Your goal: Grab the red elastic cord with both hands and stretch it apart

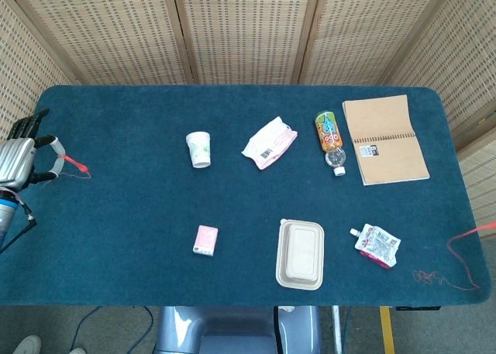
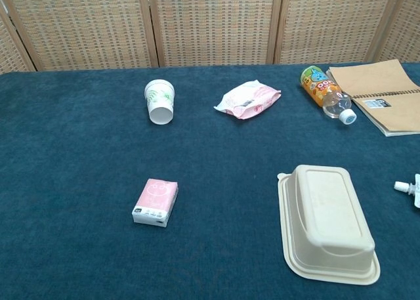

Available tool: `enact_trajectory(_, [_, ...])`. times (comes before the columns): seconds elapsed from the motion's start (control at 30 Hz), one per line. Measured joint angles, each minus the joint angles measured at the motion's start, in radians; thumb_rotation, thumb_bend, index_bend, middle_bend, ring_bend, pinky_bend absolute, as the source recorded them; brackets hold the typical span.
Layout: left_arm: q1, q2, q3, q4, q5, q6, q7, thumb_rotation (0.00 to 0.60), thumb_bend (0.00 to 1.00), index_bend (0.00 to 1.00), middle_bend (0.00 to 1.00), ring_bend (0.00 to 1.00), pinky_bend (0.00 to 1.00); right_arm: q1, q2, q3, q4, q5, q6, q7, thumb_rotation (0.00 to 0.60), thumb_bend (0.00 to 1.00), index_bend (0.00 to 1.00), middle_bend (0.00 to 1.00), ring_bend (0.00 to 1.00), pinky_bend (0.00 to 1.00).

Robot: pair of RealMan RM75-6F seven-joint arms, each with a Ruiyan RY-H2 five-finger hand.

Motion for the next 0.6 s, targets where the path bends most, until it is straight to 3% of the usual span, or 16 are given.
enact_trajectory(0.03, [0.003, 0.002, 0.002, -0.023, -0.004, 0.012, 0.028, 0.600, 0.50, 0.81, 0.00, 0.00, 0.00, 0.035, 0.021, -0.002, -0.088, -0.018, -0.012, -0.043, 0.600, 0.67, 0.82, 0.12, 0.00, 0.00])
enact_trajectory(0.27, [0.021, -0.031, 0.016, -0.099, -0.051, 0.074, 0.157, 0.600, 0.50, 0.81, 0.00, 0.00, 0.00, 0.219, 0.099, 0.006, -0.420, -0.073, -0.156, -0.193, 0.600, 0.67, 0.82, 0.11, 0.00, 0.00])
enact_trajectory(0.43, [0.025, -0.057, 0.027, -0.120, -0.081, 0.084, 0.222, 0.600, 0.50, 0.81, 0.00, 0.00, 0.00, 0.344, 0.116, 0.038, -0.551, -0.068, -0.294, -0.274, 0.600, 0.67, 0.82, 0.12, 0.00, 0.00])
enact_trajectory(0.6, [0.022, -0.068, 0.032, -0.150, -0.096, 0.090, 0.268, 0.600, 0.50, 0.80, 0.00, 0.00, 0.00, 0.399, 0.098, 0.074, -0.622, -0.020, -0.359, -0.330, 0.600, 0.67, 0.82, 0.12, 0.00, 0.00])
